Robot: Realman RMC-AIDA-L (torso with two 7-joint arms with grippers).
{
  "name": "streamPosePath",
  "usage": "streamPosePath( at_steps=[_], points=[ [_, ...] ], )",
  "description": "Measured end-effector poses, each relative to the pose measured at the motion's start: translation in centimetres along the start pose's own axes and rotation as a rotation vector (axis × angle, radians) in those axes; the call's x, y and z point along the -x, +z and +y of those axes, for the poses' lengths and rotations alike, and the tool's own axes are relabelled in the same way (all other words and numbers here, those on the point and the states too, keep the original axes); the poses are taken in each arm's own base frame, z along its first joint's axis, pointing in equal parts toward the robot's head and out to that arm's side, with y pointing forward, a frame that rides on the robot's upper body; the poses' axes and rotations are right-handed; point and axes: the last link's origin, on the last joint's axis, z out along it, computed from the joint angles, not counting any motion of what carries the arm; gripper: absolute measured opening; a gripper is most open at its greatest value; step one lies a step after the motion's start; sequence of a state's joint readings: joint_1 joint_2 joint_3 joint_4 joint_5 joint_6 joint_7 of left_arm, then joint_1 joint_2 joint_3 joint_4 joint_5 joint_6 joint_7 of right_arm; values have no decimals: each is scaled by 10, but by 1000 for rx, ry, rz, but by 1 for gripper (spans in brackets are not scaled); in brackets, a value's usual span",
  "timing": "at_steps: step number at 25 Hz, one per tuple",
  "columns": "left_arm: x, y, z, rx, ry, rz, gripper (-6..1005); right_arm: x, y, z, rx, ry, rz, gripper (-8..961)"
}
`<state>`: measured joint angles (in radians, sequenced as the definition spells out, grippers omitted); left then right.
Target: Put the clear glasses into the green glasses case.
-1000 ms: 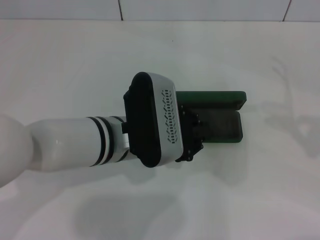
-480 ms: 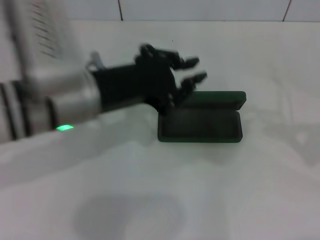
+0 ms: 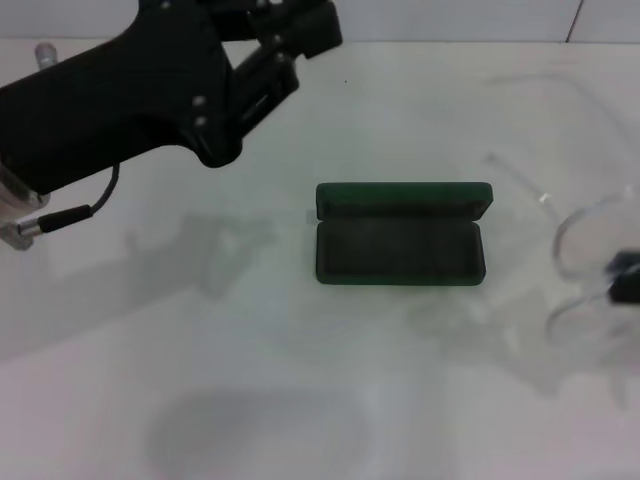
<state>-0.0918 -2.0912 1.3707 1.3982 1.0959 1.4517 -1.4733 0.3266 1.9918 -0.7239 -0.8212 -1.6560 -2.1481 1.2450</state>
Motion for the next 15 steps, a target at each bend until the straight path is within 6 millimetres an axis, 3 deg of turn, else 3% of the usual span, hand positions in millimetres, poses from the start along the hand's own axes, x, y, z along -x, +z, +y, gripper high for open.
streamPosePath(
  at_steps=[8, 15],
  points=[
    [22, 0, -8, 33, -88, 104, 124, -10, 46, 2, 230, 28, 19, 71],
    [43, 9, -12, 80, -166, 112, 76, -3, 69, -8, 293, -9, -45, 71]
  ],
)
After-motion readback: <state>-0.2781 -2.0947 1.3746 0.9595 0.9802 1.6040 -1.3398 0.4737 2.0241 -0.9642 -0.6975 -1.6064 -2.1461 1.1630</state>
